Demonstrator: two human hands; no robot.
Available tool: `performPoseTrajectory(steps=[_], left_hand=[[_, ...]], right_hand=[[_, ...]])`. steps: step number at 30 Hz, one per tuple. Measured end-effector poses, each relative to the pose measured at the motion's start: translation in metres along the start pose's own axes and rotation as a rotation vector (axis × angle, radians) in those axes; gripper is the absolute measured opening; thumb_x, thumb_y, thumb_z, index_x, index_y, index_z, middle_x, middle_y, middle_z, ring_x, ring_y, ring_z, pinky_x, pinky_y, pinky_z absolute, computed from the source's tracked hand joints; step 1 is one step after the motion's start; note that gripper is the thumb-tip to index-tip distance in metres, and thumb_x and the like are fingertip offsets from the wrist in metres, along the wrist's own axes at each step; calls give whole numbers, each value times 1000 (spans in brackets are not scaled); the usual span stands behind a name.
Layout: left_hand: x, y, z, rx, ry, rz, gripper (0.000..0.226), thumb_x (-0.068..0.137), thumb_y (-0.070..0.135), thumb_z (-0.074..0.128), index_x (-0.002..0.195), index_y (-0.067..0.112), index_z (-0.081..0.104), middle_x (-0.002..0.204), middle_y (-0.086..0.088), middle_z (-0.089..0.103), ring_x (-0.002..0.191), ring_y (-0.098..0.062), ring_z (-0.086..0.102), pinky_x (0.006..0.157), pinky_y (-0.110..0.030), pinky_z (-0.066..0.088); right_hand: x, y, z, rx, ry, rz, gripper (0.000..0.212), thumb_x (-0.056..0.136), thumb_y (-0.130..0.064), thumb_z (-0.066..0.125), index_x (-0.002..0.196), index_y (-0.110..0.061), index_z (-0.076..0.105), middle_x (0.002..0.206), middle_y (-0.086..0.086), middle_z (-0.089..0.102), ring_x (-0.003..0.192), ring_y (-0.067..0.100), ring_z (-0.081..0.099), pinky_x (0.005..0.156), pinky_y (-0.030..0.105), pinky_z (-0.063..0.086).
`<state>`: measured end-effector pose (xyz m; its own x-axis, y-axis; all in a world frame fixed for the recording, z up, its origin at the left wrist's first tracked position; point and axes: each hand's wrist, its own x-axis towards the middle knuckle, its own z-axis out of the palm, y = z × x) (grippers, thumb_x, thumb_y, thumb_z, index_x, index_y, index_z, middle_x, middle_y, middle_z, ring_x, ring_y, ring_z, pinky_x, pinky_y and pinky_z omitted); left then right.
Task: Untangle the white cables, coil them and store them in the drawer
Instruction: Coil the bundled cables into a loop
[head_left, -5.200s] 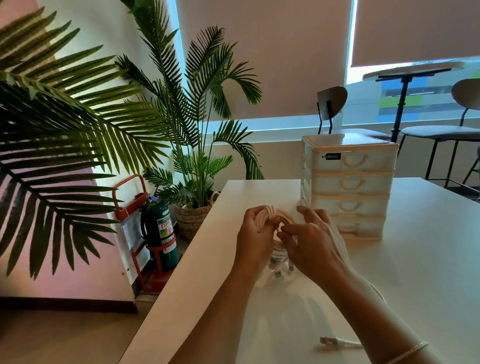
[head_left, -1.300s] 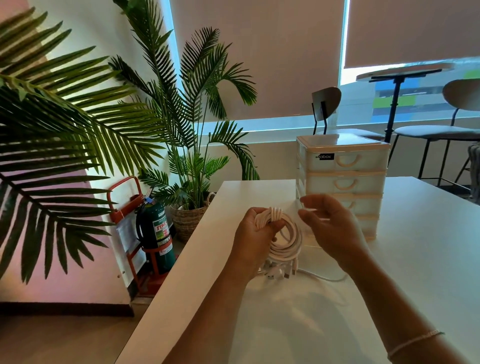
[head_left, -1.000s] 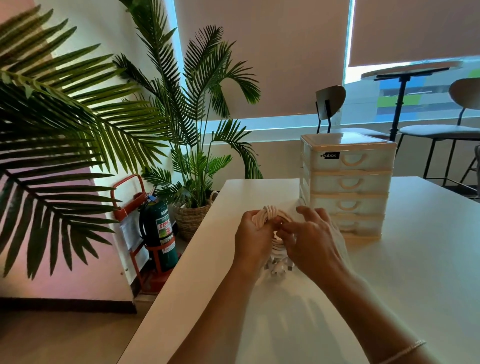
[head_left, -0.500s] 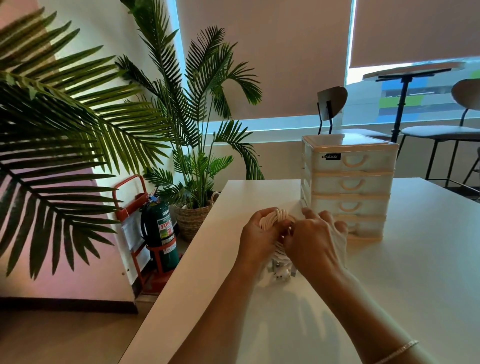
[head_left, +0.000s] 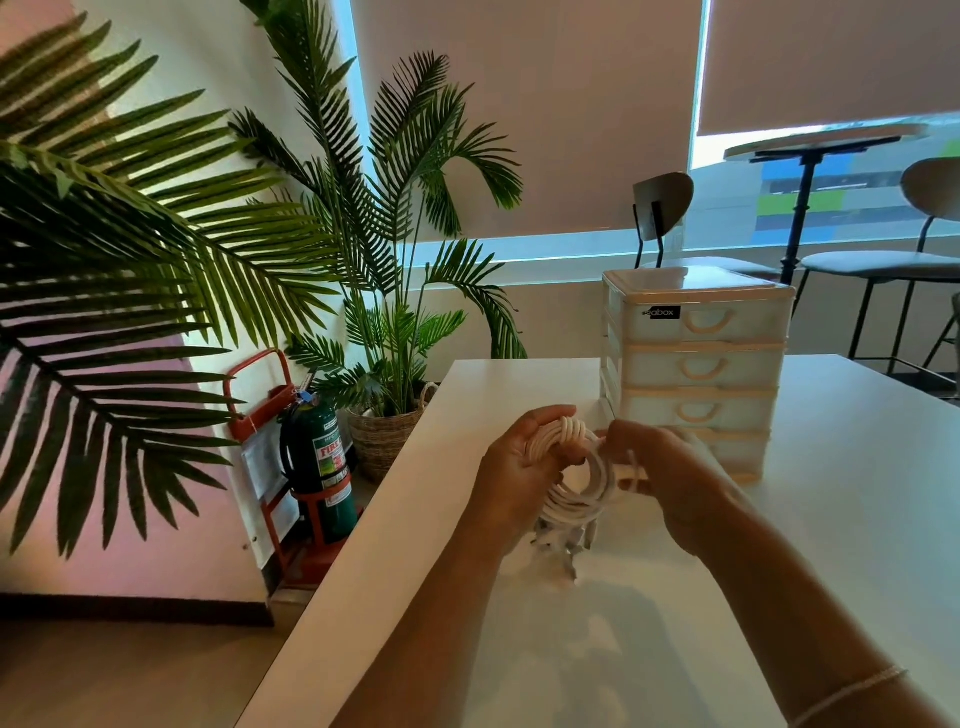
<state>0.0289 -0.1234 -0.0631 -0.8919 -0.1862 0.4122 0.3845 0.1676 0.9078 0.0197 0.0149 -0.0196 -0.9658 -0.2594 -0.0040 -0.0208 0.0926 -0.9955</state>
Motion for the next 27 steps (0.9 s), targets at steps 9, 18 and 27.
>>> performPoseTrajectory(steps=[9, 18, 27], left_hand=[[0, 2, -8, 402, -2, 112, 38, 74, 16, 75, 106, 31, 63, 91, 15, 62, 76, 12, 56, 70, 0, 41], [-1, 7, -10, 572, 92, 267, 36, 78, 8, 70, 112, 19, 65, 94, 1, 67, 76, 2, 52, 70, 6, 34], [-3, 11, -7, 482, -3, 137, 35, 75, 10, 74, 108, 22, 66, 93, 7, 66, 78, -3, 59, 73, -3, 43]], right_hand=[[-3, -11, -14, 112, 55, -148, 24, 93, -24, 48, 78, -7, 58, 73, 5, 54, 48, 15, 46, 60, 35, 44], [0, -10, -26, -282, 259, -321, 16, 84, -27, 64, 69, -22, 64, 68, -1, 61, 62, 14, 53, 59, 28, 43], [5, 3, -29, -650, 616, -547, 19, 79, -36, 68, 91, -23, 75, 88, 3, 67, 75, 14, 52, 66, 26, 36]])
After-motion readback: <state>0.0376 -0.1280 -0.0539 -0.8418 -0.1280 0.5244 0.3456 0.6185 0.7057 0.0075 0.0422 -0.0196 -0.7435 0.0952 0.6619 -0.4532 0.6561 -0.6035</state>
